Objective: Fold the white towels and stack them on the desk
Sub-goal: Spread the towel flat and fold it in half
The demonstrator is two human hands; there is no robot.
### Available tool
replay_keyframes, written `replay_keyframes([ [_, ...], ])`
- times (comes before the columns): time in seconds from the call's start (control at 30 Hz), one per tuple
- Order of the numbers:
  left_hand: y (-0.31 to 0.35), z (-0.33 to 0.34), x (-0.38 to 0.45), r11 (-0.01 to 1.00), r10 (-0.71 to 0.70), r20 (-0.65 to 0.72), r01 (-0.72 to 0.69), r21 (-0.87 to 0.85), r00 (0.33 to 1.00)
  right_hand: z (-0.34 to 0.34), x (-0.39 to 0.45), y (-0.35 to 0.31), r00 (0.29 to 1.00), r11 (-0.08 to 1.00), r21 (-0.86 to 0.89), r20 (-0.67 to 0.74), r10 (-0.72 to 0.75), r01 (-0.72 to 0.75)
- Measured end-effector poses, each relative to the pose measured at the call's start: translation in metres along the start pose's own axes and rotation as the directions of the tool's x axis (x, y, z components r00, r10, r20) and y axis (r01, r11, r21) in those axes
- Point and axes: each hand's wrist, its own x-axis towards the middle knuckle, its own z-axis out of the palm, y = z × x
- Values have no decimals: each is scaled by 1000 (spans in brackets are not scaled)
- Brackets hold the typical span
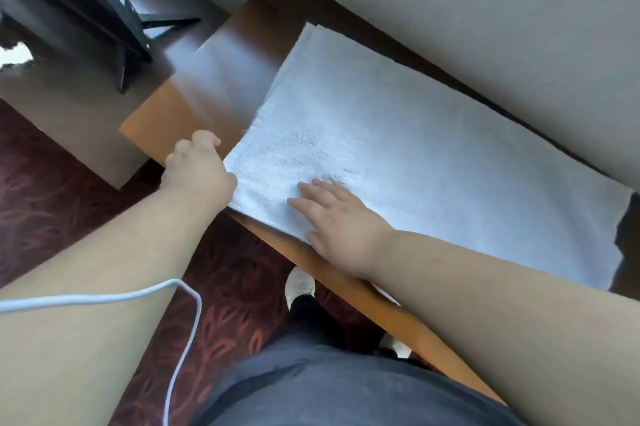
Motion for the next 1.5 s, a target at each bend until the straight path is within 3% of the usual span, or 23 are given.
replay_keyframes([
  [0.07,26,9,-16,973,218,-140,-204,105,966,3,-30,16,996,996,-4,8,84,-84],
  [0.17,67,37,-51,835,545,36,-546,66,838,12,-63,27,985,985,25,27,169,-169],
  [0.23,80,59,-73,771,626,129,-635,48,769,21,-81,30,979,980,18,50,199,-200],
  [0.37,79,76,-92,797,575,66,-576,180,816,40,-125,41,971,971,-39,17,236,-236],
  [0.5,77,81,-110,790,503,91,-500,355,859,51,-177,56,960,959,-51,-7,279,-279],
  [0.6,91,91,-130,810,463,99,-466,356,881,53,-213,66,946,946,-19,-32,323,-324],
  [0.67,108,99,-149,740,595,120,-600,304,795,53,-233,73,930,931,32,-48,364,-362],
  [0.77,140,118,-183,536,774,246,-810,237,584,54,-265,87,884,878,181,-78,462,-443],
  [0.83,161,133,-205,456,792,335,-859,233,511,57,-289,97,829,816,281,-104,549,-505],
  [0.93,190,150,-224,435,793,355,-868,240,495,65,-323,113,686,683,353,-138,714,-640],
  [1.03,224,158,-235,413,809,360,-885,214,465,72,-353,122,416,401,584,-116,902,-706],
  [1.1,249,162,-239,395,830,344,-898,193,439,76,-365,123,285,219,774,-52,957,-594],
  [1.17,279,166,-240,360,853,327,-913,194,406,79,-367,120,230,73,891,37,972,-448],
  [1.27,332,174,-234,371,868,297,-917,146,399,86,-362,117,185,2,918,77,980,-396],
  [1.4,415,188,-210,426,859,262,-898,112,441,86,-354,115,128,-37,896,104,986,-442],
  [1.5,467,205,-194,445,828,283,-875,191,483,85,-348,115,90,-69,837,139,986,-542],
])
